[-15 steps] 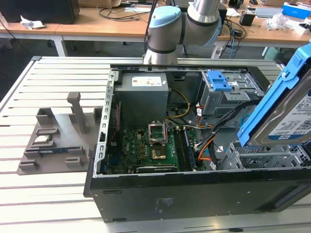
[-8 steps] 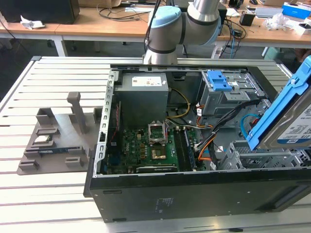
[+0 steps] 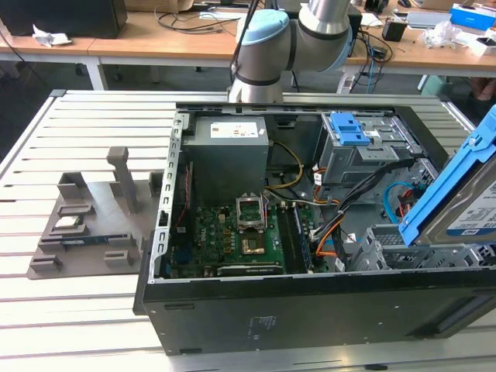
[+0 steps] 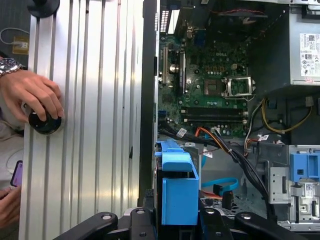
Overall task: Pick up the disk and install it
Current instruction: 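Pick up the disk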
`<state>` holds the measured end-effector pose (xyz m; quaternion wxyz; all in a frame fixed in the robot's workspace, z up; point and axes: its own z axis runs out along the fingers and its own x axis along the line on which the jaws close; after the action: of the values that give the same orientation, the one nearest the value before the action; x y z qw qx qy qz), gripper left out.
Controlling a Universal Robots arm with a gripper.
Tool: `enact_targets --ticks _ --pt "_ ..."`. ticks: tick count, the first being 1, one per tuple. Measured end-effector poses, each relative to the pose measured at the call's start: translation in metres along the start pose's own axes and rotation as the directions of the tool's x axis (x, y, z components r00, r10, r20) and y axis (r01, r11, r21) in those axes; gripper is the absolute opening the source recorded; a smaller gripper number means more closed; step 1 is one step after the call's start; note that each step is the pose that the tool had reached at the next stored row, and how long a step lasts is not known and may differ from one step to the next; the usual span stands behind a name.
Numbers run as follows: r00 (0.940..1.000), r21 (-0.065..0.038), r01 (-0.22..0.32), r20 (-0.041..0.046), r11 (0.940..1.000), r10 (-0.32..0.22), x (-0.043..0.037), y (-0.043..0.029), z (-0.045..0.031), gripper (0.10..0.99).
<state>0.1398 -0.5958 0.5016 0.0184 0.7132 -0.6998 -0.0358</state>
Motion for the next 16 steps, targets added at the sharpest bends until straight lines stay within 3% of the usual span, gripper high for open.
enact_targets --ticks 16 --pt "1.0 -0.003 0.0 -0.0057 1.0 0.0 0.0007 -0.0105 0.0217 0.365"
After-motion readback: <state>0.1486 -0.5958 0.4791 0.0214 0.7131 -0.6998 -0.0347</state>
